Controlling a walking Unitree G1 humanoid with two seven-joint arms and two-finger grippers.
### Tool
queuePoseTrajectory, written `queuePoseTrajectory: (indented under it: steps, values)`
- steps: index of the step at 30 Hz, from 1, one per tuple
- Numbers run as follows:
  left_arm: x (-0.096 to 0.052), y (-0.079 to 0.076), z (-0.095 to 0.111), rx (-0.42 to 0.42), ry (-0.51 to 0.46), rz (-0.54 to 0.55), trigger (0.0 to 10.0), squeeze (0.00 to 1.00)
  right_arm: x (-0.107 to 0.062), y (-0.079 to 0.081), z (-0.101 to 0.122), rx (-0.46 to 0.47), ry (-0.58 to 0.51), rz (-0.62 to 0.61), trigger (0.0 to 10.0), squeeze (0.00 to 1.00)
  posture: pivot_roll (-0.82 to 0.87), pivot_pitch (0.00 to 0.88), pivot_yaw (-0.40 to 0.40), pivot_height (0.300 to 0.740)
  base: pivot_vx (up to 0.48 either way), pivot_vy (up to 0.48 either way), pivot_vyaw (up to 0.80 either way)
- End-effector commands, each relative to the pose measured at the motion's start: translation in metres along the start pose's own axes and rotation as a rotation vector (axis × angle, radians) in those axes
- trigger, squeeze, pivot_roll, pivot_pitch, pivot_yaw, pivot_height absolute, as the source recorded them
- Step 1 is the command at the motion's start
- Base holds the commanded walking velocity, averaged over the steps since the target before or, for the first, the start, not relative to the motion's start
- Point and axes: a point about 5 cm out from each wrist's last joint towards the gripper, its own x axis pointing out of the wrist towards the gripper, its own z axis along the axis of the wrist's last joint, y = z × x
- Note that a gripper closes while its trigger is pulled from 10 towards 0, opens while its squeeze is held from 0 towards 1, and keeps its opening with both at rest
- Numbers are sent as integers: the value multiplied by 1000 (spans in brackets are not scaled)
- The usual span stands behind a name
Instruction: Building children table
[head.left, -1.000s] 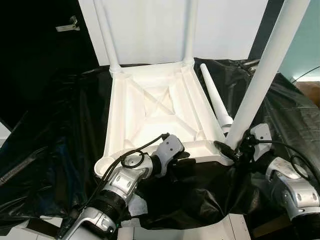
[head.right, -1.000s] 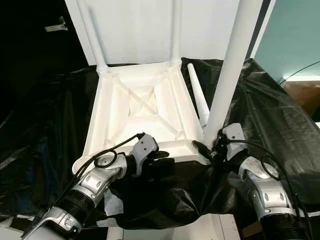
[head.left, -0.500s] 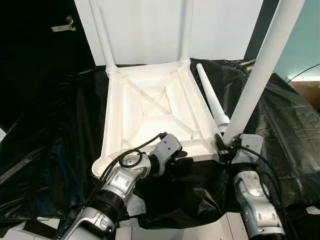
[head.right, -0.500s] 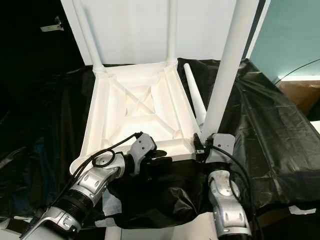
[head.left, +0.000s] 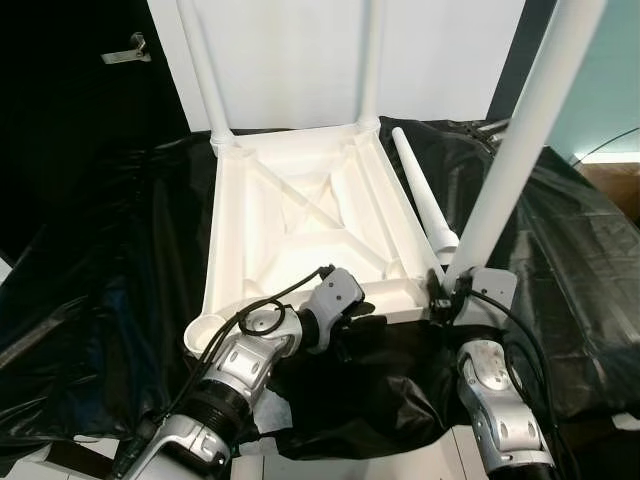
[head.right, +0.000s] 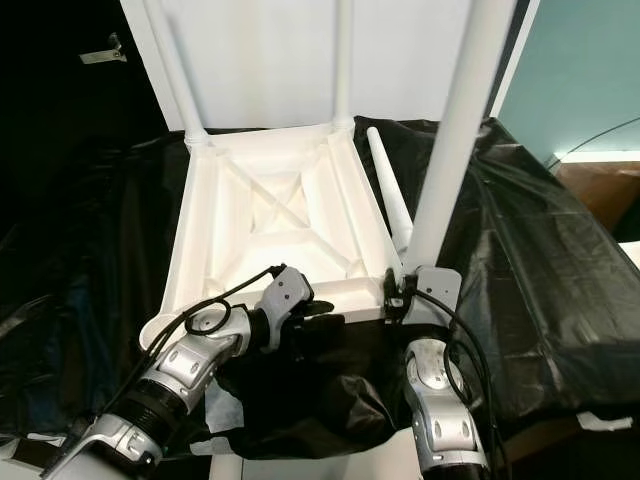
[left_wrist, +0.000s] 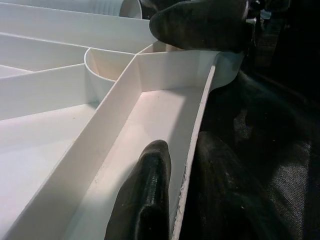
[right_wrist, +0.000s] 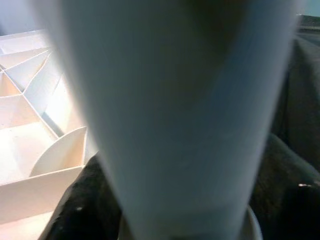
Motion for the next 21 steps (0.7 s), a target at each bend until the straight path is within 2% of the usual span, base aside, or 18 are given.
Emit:
queuePoseTrajectory:
  steps: [1, 6, 7, 8, 9, 11, 12, 15, 21]
  values:
    - [2, -13, -20, -48, 72, -97, 10000, 0, 1, 0, -2, -18, 3, 17, 10000, 1000, -62, 5, 10, 740, 0, 0, 0]
    - [5, -17, -20, -48, 68, -105, 10000, 0, 3, 2, 3, -69, -39, 71, 10000, 1000, -73, 3, 1, 740, 0, 0, 0]
    - [6, -17, -19, -48, 66, -106, 10000, 0, 1, 6, 3, -66, -39, 118, 10000, 157, -73, 3, -1, 740, 0, 0, 0]
    - [7, -17, -19, -48, 65, -106, 10000, 0, -2, 10, 2, -57, -36, 168, 10000, 0, -74, 3, -1, 740, 0, 0, 0]
    - [7, -17, -19, -48, 65, -106, 10000, 0, -2, 10, 2, -57, -36, 168, 10000, 0, -74, 3, -1, 740, 0, 0, 0]
    - [6, -17, -19, -48, 64, -107, 10000, 0, -7, 16, -1, -35, -17, 292, 10000, 0, -74, 3, -1, 740, 0, 0, 0]
    - [6, -17, -19, -48, 64, -107, 10000, 0, -7, 16, -1, -35, -17, 292, 10000, 0, -74, 3, -1, 740, 0, 0, 0]
    - [6, -16, -19, -45, 67, -110, 10000, 0, -15, 14, -6, -58, 4, 475, 10000, 0, -83, 0, 4, 740, 0, 0, 0]
    - [6, -15, -18, -42, 68, -112, 10000, 0, -15, 7, -6, -92, 10, 562, 10000, 0, -86, 0, 7, 740, 0, 0, 0]
